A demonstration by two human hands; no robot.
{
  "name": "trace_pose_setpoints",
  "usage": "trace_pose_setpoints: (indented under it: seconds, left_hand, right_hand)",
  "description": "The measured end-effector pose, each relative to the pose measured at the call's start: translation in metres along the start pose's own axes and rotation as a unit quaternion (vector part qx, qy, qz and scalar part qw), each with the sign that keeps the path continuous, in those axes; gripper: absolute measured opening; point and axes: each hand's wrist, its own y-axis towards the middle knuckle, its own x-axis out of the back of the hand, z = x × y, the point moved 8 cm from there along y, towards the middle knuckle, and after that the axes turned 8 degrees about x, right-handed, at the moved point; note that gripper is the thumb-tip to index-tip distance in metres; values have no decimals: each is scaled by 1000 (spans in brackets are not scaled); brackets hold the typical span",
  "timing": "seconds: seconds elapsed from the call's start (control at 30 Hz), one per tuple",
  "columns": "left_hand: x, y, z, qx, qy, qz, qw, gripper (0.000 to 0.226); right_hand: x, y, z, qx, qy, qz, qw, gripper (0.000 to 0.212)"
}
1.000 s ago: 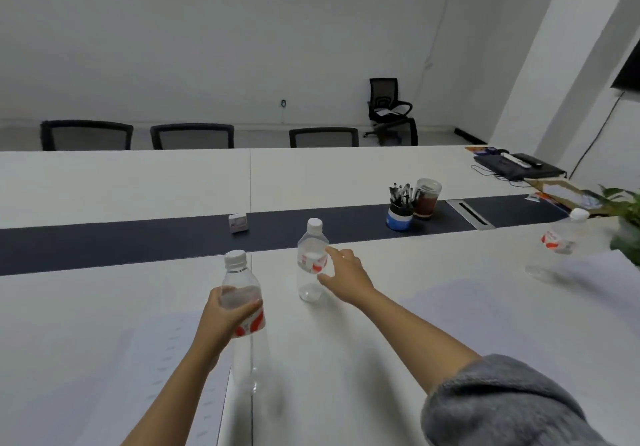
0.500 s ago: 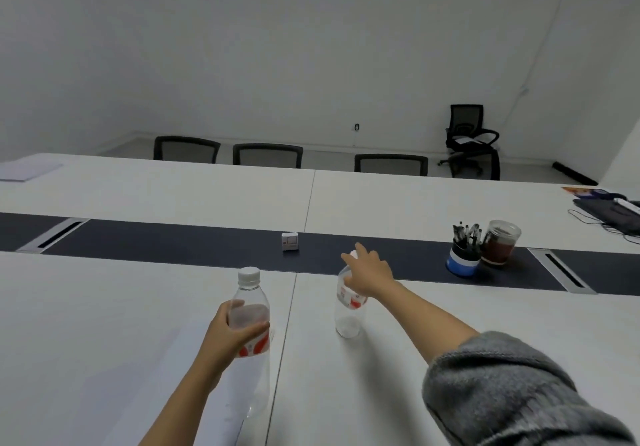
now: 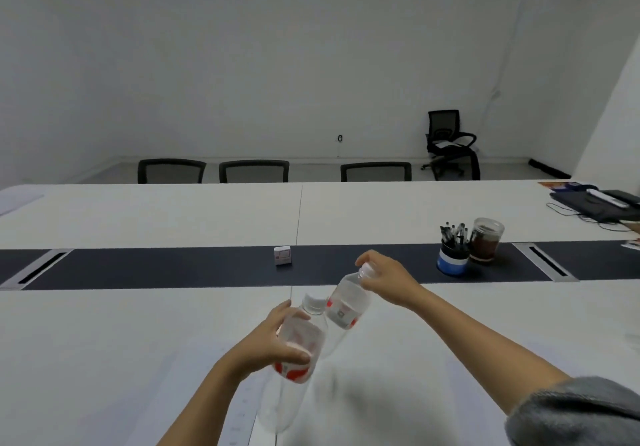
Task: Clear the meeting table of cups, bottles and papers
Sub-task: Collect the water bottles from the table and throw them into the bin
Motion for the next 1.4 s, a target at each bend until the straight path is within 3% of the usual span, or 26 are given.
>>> trace_pose_setpoints:
  seconds: [0.13,0.33,0.47,0.63,0.8,0.97,1.23,1.3,1.4]
  left_hand:
    - [-31,16,-34,-85,97,113,985,88]
    - [-100,-2,-103,-198,79,317,924,90]
    - [-133,-6,-127,-224,72,339,911,125]
    - [-200,-19,-157,-230,55,384,892,86]
    - [-269,-32,-204,-250,36,383,888,107]
    - [-357,-44,-234,-239,2,383,892,103]
    - [-471,-53,-272,-193,-83,270,940,62]
    - [-485,-48,-273,-172,-104,235,951,63]
    - [-490,-28,-260,-139,-117,166,969,81]
  right_hand:
    - [23,-33,15,9,47,27,998,24]
    - [46,-92,0,-47,98,-4,994,26]
    - [72,-132,-14,-80,109,-44,990,28]
    - [122,-202,-36,-122,118,-146,975,26]
    - [166,-276,-67,-153,110,-216,958,22]
    - [201,-378,-117,-223,106,-282,927,44]
    - [251,-553,-200,-309,123,-313,890,42]
    - [260,-575,-218,-321,132,-311,885,41]
    - [265,-582,-243,-322,139,-299,887,41]
